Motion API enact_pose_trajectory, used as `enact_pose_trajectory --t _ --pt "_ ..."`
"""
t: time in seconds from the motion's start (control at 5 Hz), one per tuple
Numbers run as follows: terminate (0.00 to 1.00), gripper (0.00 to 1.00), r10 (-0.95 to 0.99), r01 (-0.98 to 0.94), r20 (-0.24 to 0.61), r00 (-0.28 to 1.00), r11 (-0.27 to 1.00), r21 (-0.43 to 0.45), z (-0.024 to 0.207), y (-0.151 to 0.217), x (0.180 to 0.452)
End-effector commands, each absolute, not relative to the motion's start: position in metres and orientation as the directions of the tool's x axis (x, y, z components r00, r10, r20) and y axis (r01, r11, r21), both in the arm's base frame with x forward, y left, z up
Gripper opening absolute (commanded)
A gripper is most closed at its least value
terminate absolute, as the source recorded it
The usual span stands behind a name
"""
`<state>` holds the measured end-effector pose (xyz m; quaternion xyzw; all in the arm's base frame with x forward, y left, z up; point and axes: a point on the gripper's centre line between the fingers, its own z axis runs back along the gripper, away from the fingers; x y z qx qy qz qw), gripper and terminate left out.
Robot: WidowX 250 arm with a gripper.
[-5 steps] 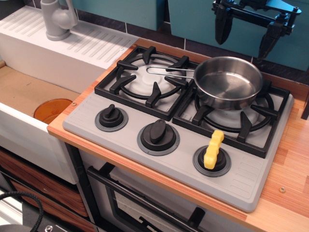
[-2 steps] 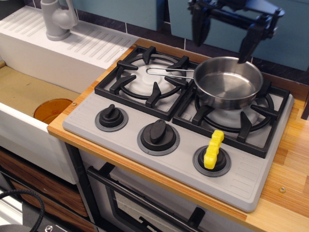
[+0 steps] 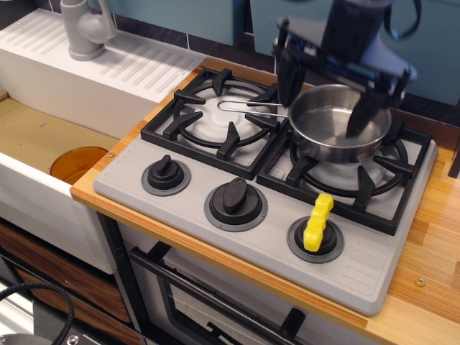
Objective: Put pot or pan on stove and put fry in pot or pan
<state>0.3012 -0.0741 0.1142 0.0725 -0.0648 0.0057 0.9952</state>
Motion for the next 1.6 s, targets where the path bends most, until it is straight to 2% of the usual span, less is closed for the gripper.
enact_pose_trajectory --t 0.0,0.6,1.4 --pt "0.0 1.0 0.047 -0.083 0.236 0.971 0.986 0.146 0.108 -0.088 0.286" --pt "0.0 1.0 0.063 -0.105 0.285 0.957 0.986 0.132 0.08 -0.105 0.265" --pt "0.0 1.0 0.073 -0.115 0.332 0.941 0.988 0.108 0.055 -0.095 0.269"
